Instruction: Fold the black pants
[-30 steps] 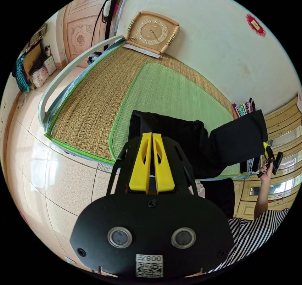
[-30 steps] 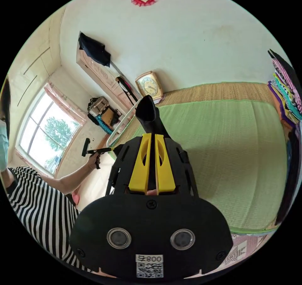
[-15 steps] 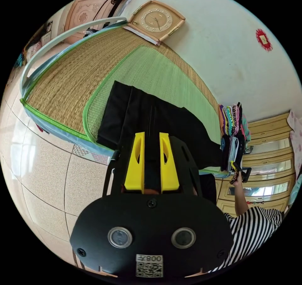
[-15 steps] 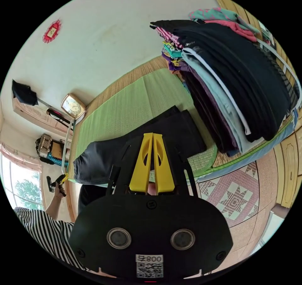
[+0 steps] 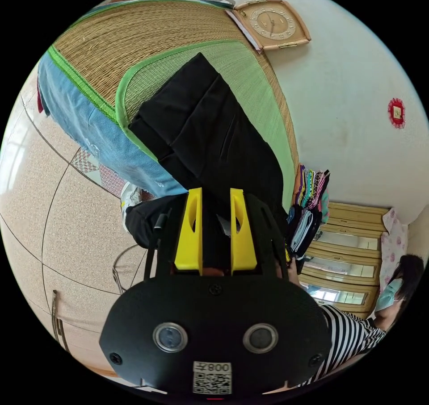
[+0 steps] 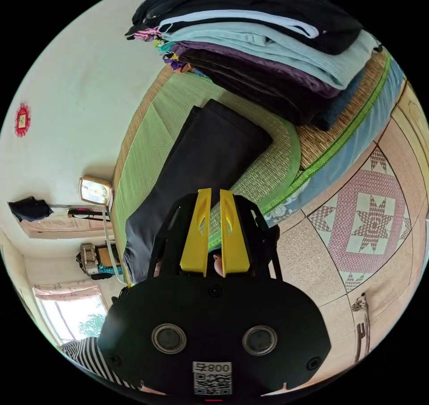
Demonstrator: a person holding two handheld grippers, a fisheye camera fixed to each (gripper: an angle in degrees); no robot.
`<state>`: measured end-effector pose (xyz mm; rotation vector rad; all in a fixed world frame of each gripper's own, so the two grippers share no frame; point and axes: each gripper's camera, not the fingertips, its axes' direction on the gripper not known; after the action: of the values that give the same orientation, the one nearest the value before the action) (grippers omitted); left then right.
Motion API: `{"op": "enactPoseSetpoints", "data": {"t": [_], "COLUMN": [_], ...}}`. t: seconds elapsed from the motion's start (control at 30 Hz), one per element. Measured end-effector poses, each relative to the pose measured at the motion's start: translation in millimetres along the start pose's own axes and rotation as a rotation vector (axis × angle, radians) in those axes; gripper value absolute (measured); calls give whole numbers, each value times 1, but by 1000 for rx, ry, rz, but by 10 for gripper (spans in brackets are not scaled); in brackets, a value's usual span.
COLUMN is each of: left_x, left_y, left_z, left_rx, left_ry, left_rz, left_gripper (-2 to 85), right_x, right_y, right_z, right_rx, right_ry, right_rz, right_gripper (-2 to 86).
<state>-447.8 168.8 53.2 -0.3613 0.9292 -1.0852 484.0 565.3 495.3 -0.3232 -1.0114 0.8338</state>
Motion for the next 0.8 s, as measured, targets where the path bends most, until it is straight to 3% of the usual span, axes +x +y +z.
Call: {"op": "enactPoseSetpoints", "data": {"t": [0.8], "left_x": [-17], "left_y": [-40], "left_z": [-14], "left_rx": [6], "left_ry": [135], "left_rz": [-74], "left_gripper": [96], "right_x": [51], "right_y": [-22], "right_z": [-17], "right_rx": [46], "right_ry": [-169], "right_rz": [108], "right_gripper": [58]}}
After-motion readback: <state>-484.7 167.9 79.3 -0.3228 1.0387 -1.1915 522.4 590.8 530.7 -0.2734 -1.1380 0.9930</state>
